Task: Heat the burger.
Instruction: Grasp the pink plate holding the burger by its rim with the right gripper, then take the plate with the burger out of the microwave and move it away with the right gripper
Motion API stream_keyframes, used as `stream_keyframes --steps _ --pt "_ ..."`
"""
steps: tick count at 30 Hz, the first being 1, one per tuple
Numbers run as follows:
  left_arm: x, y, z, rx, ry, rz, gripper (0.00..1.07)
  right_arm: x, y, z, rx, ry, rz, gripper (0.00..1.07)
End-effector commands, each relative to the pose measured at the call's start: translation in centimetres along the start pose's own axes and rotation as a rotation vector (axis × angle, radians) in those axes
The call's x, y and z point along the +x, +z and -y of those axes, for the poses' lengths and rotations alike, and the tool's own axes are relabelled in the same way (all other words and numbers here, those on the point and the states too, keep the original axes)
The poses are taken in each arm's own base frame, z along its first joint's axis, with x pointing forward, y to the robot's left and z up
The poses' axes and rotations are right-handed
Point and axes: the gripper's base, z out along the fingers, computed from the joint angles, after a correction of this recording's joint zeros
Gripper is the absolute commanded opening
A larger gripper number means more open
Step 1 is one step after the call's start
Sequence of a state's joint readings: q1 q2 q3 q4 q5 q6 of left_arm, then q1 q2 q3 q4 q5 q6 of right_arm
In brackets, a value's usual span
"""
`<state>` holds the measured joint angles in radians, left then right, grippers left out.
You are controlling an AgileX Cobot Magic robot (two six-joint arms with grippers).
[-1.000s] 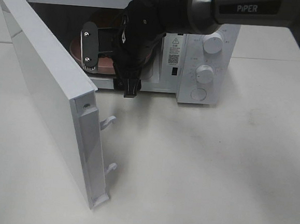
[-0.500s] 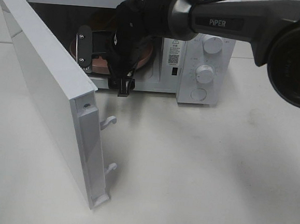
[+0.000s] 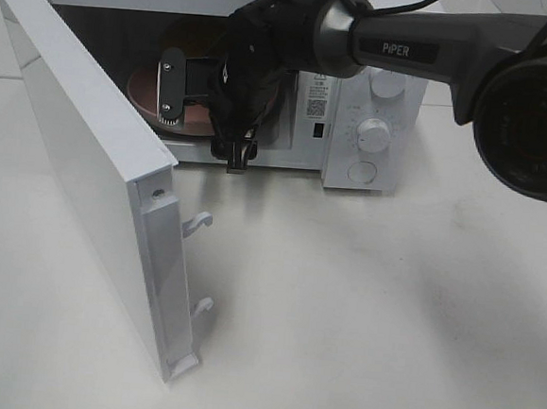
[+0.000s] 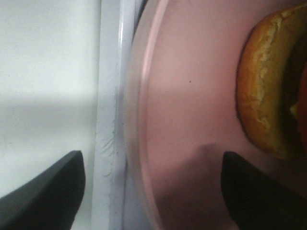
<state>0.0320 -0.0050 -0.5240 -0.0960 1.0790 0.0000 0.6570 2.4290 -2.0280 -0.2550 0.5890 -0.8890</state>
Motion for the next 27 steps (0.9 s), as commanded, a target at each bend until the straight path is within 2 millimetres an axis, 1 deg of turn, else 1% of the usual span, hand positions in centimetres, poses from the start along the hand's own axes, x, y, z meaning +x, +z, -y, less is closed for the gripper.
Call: stream_keyframes --steps 1,2,3,4,5,6,7,8,9,10,11,12,14,15,21,23,24,27 --pt "0.0 0.0 0.0 -0.001 -0.009 0.013 0.97 0.1 0.5 -0.1 -0.002 0.013 0.001 0.69" --pt "0.0 0.0 0.0 -0.001 -0.009 0.013 0.97 0.1 0.6 -0.1 0.004 0.01 0.007 0.59" --pt "0.0 0.0 0.0 -0.001 -0.009 0.013 0.97 0.1 0.6 -0.1 0.004 0.01 0.007 0.59" --pt "0.0 0.0 0.0 -0.001 -0.009 0.013 0.97 0.1 0.6 0.0 0.006 0.01 0.008 0.54" --pt "0.0 0.0 0.0 -0.001 -0.009 0.013 0.97 0.0 0.5 0.0 0.007 0.006 0.009 0.39" --pt "0.0 0.0 0.0 -0.001 -0.009 0.013 0.97 0.0 0.5 0.0 0.007 0.006 0.009 0.39" --pt "0.0 0.0 0.0 -0.001 -0.009 0.013 0.97 -0.1 0.4 0.0 0.005 0.008 0.011 0.24" --pt "0.0 0.0 0.0 -0.001 -0.009 0.013 0.97 -0.1 0.3 0.0 0.002 0.013 0.013 0.18" --pt "0.0 0.0 0.0 -0.001 -0.009 0.013 0.97 -0.1 0.3 0.0 0.002 0.013 0.013 0.18" --pt "0.0 0.0 0.0 -0.001 -0.009 0.013 0.97 -0.2 0.1 0.0 -0.007 0.026 0.019 0.07" --pt "0.0 0.0 0.0 -0.001 -0.009 0.013 0.97 -0.2 0.1 0.0 -0.007 0.026 0.019 0.07" --pt "0.0 0.0 0.0 -0.001 -0.009 0.013 0.97 -0.4 -0.1 -0.1 -0.014 0.026 0.02 0.0" --pt "0.0 0.0 0.0 -0.001 -0.009 0.013 0.97 -0.5 -0.2 -0.1 -0.013 0.023 0.022 0.0" --pt "0.0 0.0 0.0 -0.001 -0.009 0.013 0.97 -0.7 -0.6 0.0 -0.009 0.015 0.025 0.0" --pt "0.0 0.0 0.0 -0.001 -0.009 0.013 0.97 -0.8 -0.9 -0.1 -0.035 -0.009 0.038 0.0" --pt "0.0 0.0 0.0 -0.001 -0.009 0.013 0.97 -0.9 -0.9 -0.4 -0.062 -0.043 0.04 0.0" --pt "0.0 0.0 0.0 -0.001 -0.009 0.013 0.97 -1.3 -1.1 -0.7 -0.08 -0.086 0.046 0.0" --pt "0.0 0.0 0.0 -0.001 -0.009 0.013 0.97 -1.5 -1.5 -0.8 -0.099 -0.123 0.064 0.0"
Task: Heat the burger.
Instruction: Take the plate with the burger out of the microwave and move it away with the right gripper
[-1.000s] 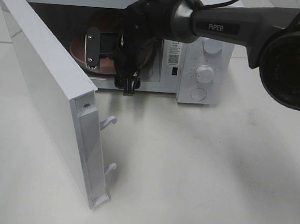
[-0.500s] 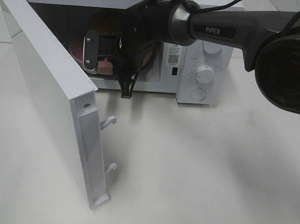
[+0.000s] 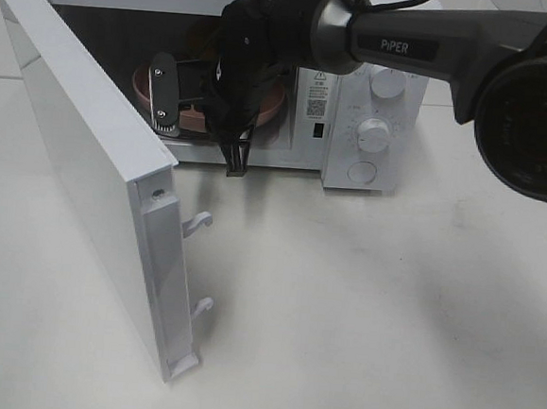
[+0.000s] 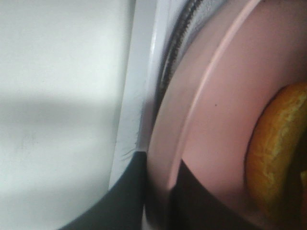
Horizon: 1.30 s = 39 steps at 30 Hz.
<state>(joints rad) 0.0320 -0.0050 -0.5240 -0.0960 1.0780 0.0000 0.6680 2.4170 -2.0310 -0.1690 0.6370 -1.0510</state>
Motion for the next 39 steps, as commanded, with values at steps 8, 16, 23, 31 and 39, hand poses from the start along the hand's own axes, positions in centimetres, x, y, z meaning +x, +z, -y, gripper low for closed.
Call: stream_keyframes --steps 8,16,23,31,39 --pt "0.0 0.0 0.0 -0.001 -0.009 0.012 0.97 -0.9 -1.9 -0.2 -0.016 -0.061 0.057 0.0" --pt "0.0 0.0 0.0 -0.001 -0.009 0.012 0.97 -0.6 -3.3 -0.3 0.065 -0.114 0.099 0.0" --pt "0.0 0.0 0.0 -0.001 -0.009 0.012 0.97 -0.3 -3.9 -0.9 0.086 -0.12 0.111 0.0" --pt "0.0 0.0 0.0 -0.001 -0.009 0.012 0.97 0.3 -4.7 -2.4 0.131 -0.163 0.132 0.0" --pt "0.0 0.0 0.0 -0.001 -0.009 0.012 0.97 1.0 -5.7 -3.6 0.147 -0.19 0.135 0.0"
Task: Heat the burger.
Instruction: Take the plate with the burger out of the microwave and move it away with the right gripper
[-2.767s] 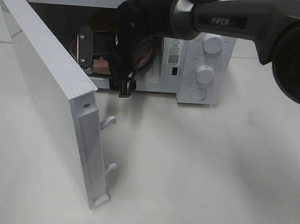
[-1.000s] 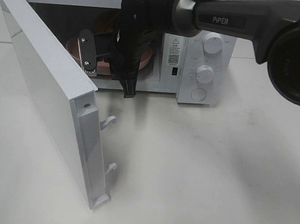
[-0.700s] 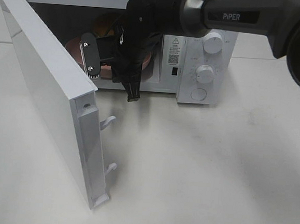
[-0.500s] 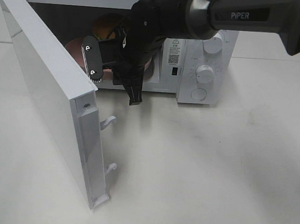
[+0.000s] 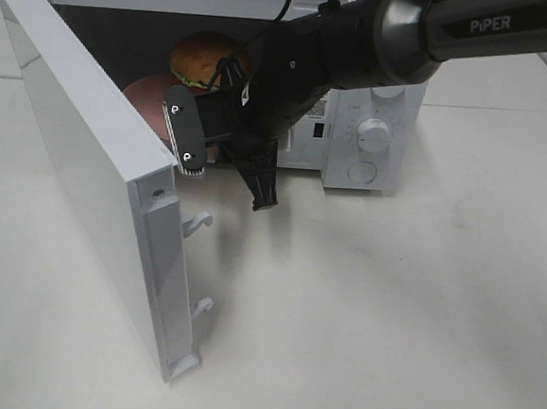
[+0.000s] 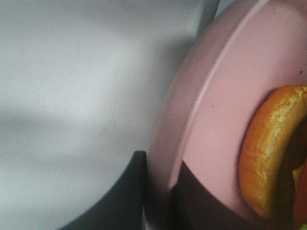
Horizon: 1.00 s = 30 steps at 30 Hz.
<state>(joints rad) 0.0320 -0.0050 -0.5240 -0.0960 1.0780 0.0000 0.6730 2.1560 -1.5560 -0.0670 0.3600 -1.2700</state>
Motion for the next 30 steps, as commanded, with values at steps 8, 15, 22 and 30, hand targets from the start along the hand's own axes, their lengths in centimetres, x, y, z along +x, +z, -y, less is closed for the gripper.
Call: stream_keyframes --steps 8,15,22,30 --pt "0.0 0.0 0.0 -0.001 -0.009 0.012 0.97 -0.1 -3.1 0.4 0.122 -0.102 0.018 0.0" --pt "0.0 0.0 0.0 -0.001 -0.009 0.012 0.97 0.0 -4.5 -0.4 0.106 -0.154 0.026 0.0" --pt "0.0 0.0 0.0 -0.001 -0.009 0.012 0.97 0.4 -5.7 -0.9 0.103 -0.185 0.037 0.0" --pt "0.0 0.0 0.0 -0.001 -0.009 0.012 0.97 1.2 -7.6 -2.2 0.098 -0.208 0.041 0.0"
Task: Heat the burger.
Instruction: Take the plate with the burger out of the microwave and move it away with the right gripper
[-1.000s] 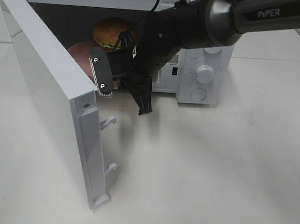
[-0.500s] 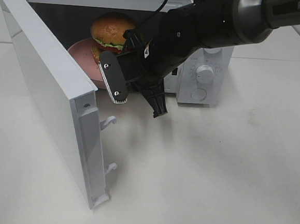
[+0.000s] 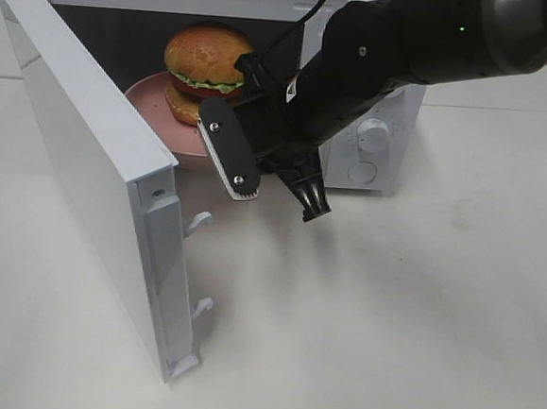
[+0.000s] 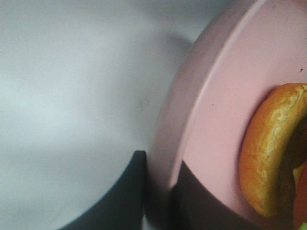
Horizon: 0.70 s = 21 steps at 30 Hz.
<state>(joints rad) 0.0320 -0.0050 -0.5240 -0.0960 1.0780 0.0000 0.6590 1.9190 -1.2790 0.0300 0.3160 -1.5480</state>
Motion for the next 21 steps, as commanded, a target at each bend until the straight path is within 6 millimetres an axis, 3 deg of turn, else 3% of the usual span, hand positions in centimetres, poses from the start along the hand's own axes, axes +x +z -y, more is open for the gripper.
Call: stream_keyframes --steps 1,13,21 --pt "0.0 0.0 0.0 -0.001 -0.009 0.012 0.97 0.2 -1.8 0.9 0.099 -0.031 -0.002 0.0" --pt "0.0 0.0 0.0 -0.001 -0.009 0.012 0.97 0.4 -4.5 -3.3 0.086 -0.039 -0.006 0.0" --pt "0.0 0.0 0.0 -0.001 -0.009 0.012 0.97 0.5 -5.8 -4.7 0.076 -0.062 -0.014 0.0"
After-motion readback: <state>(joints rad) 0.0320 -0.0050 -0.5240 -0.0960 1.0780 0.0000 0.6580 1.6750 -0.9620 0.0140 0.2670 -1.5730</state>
